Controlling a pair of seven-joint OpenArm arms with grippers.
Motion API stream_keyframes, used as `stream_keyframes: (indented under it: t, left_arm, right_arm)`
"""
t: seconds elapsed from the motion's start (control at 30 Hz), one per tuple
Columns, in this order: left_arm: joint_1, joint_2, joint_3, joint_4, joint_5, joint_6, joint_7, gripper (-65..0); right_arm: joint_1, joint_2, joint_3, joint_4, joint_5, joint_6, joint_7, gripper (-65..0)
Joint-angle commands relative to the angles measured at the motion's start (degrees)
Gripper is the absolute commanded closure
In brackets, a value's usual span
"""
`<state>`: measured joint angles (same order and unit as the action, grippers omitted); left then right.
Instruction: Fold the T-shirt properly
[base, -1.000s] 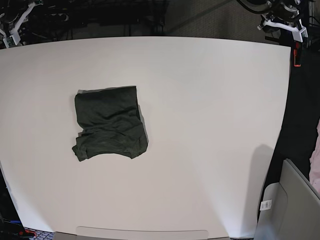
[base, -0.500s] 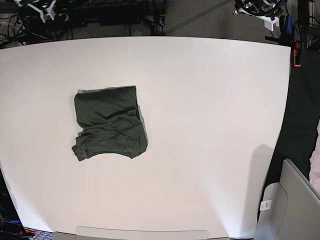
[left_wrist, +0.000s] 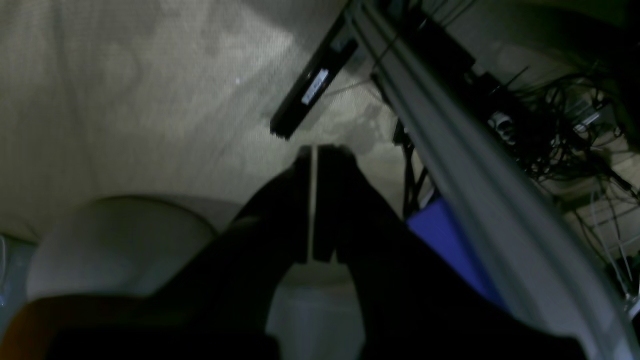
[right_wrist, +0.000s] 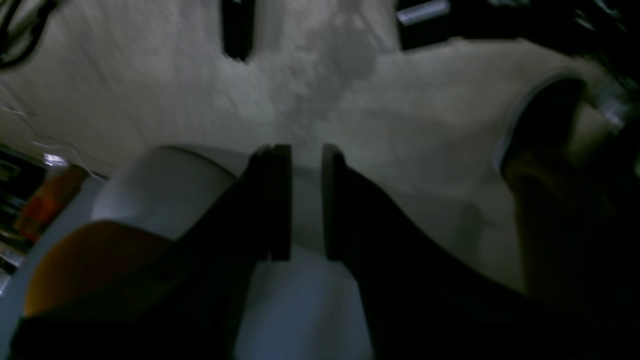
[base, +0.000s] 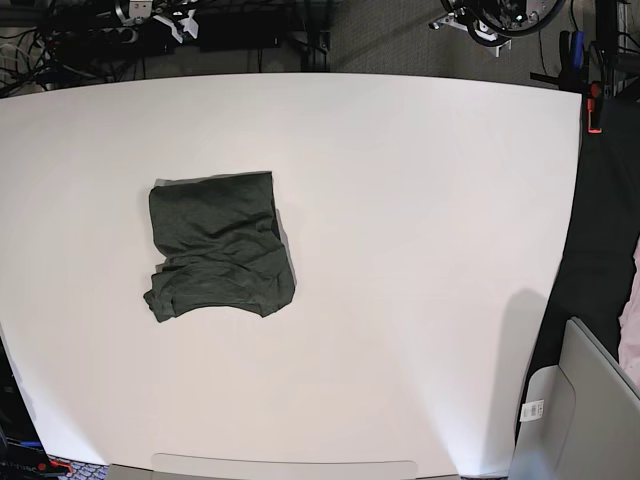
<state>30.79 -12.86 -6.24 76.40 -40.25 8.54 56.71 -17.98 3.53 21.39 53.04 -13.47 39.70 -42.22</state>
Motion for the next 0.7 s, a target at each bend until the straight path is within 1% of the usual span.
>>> stream_keyframes:
  t: [0.0, 0.1, 0.2, 0.23, 0.27, 0.37, 0.47, 0.5, 0.6, 0.67]
  left_arm:
    - [-0.32, -0.63, -0.13, -1.19, -0.15, -0.05, -0.58, 0.0]
    - [-2.17, -0.63, -0.13, -7.43, -0.06, -0.05, -1.28, 0.0]
    - [-4.46, -0.46, 0.22, -13.68, 3.90, -0.05, -2.69, 0.0]
    - [-5.33, -0.37, 1.62, -15.79, 5.92, -0.05, -4.00, 0.0]
    - [-6.13, -0.28, 3.73, -17.54, 7.85, -0.05, -5.76, 0.0]
    - [-7.53, 0.42, 10.42, -22.47, 11.11, 0.04, -11.21, 0.0]
    - [-9.38, 2.18, 16.39, -27.92, 13.57, 0.04, -15.08, 0.0]
    - [-9.91, 3.06, 18.24, -29.94, 14.36, 0.04, -16.40, 0.0]
    - [-10.70, 5.35, 22.55, -34.86, 15.77, 0.12, -20.00, 0.0]
    - [-10.87, 6.58, 24.66, -37.76, 15.85, 0.12, -22.47, 0.0]
  right_arm:
    - [0.88, 1.79, 0.20, -2.35, -0.90, 0.30, 2.17, -8.5]
    - [3.52, 2.76, 0.20, -9.04, -1.87, 0.30, 8.06, -8.5]
    - [5.98, 2.76, 0.20, -13.26, -4.06, 0.30, 13.25, -8.5]
    - [6.77, 2.40, 0.20, -14.66, -5.21, -0.36, 15.36, -8.5]
    - [7.47, 2.32, 0.20, -15.89, -6.35, -2.82, 17.12, -8.5]
    - [9.23, 0.65, 0.20, -19.15, -8.28, -7.40, 20.19, -8.5]
    - [10.46, -0.85, 0.20, -20.11, -9.07, -9.77, 20.55, -8.5]
    - [10.72, -1.82, 0.20, -20.29, -9.07, -10.47, 20.63, -8.5]
    - [10.64, -3.40, 0.11, -20.38, -9.07, -13.37, 20.72, -8.5]
    - [10.46, -4.80, -1.39, -20.46, -9.07, -15.31, 20.81, -8.5]
